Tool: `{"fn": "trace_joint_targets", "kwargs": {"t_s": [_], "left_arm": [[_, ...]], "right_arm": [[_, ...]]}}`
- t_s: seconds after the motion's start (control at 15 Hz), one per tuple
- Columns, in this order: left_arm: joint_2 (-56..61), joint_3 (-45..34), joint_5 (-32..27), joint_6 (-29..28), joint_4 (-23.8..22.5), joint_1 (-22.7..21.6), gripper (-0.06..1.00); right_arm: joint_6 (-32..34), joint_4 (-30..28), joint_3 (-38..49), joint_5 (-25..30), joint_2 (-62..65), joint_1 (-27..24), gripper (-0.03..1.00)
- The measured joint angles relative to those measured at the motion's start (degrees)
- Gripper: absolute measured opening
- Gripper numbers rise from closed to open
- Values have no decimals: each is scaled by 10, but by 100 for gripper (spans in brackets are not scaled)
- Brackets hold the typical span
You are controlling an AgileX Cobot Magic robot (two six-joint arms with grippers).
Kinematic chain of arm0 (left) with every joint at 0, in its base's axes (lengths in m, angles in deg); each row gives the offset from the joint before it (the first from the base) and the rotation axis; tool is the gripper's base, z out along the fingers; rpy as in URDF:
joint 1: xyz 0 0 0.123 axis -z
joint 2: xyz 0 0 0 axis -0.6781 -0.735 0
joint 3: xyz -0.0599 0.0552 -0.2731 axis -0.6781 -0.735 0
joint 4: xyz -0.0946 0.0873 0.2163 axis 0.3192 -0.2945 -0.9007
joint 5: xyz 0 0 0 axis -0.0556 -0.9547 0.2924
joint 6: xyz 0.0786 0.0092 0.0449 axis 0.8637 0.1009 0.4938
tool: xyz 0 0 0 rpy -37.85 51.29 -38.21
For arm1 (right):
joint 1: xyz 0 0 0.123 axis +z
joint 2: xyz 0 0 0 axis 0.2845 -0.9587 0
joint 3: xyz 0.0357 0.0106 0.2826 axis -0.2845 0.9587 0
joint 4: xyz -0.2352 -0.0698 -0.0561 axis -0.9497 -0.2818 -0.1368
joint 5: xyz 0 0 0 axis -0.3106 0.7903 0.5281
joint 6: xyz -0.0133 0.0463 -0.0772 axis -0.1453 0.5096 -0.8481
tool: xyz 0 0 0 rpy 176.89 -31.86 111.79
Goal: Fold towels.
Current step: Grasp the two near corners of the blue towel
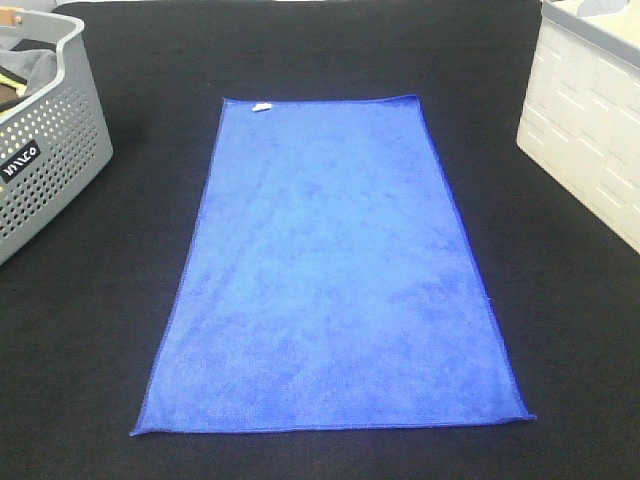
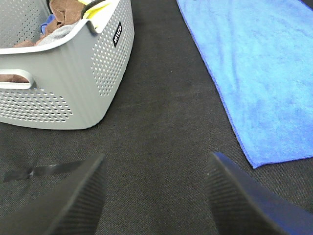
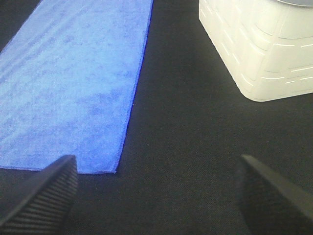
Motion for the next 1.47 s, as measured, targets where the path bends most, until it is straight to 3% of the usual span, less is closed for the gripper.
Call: {"fn": "trace_joint_targets", "kwargs": {"t_s": [0.87,1.07,1.2,1.27,1.47], "left_arm": [[0,1,3,-11,2,0,58],[0,7,97,-92,13,0,58],[-32,-2,187,-135,53,0,58],[-32,-2,187,-135,53,0,58],[-163,-5,213,-136,156,0,58]], "right_arm": [[9,0,0,-1,-1,0,82],[71,1,-9,-42,-54,0,82],[103,6,-11,-98,-131,0,82],[103,6,-11,-98,-131,0,82],[112,50,-11,-146,-240,0,81]]}}
